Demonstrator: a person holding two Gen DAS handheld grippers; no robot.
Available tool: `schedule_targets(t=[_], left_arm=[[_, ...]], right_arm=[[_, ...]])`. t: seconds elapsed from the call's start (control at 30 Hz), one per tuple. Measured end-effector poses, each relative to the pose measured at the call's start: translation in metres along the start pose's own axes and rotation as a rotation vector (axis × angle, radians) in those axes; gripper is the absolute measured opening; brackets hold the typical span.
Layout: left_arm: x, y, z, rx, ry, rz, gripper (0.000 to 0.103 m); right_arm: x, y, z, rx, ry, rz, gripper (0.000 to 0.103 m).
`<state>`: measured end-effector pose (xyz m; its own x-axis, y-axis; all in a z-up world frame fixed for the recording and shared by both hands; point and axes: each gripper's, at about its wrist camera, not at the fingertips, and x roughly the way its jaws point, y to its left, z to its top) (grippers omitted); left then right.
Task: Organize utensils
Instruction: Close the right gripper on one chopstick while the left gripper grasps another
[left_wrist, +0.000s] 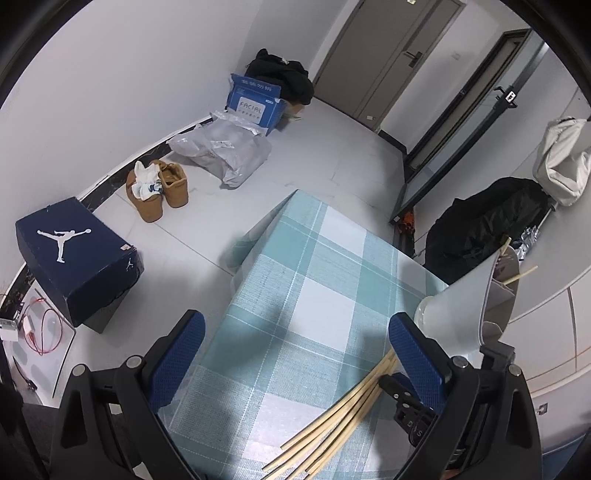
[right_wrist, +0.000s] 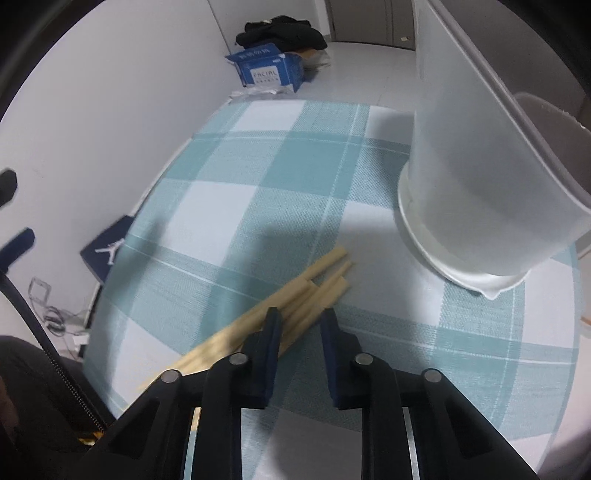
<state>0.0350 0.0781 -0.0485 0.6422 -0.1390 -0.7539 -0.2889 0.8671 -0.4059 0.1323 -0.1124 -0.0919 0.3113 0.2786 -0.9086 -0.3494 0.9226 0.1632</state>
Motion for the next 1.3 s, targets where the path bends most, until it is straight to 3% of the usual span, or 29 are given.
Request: schedule_targets(t=[0.43,0.57,0.8,1.07,1.3], left_arm=[[0.001,0.003,0.002,-0.007,0.016,0.004,0.098],[0.001,0.003,0.001,0.001,0.013,0.013,0.098],[-0.004,0.005,0.002,-0.001,-0.002,0.013,0.098],[-0.004,0.003,0.001,0.028,-0.015,0.025,0.098],[0.009,-0.002,-0.004,0.136,0.013,0.075,0.098]], right_arm=[[0.007,0.005,0.011,0.022,0.051,-0.090,0.019],[0.013,0.017,0.017,-0.051,0.050,-0.164,0.019],[0.008,0.009,0.012,-0.130,0.064,-0.140,0.006],[-0.004,0.003,-0.010,-0.275,0.155,-0.057,0.006],[-0.008,0.002,-0.012,-0.288,0.121,-0.062,0.011]])
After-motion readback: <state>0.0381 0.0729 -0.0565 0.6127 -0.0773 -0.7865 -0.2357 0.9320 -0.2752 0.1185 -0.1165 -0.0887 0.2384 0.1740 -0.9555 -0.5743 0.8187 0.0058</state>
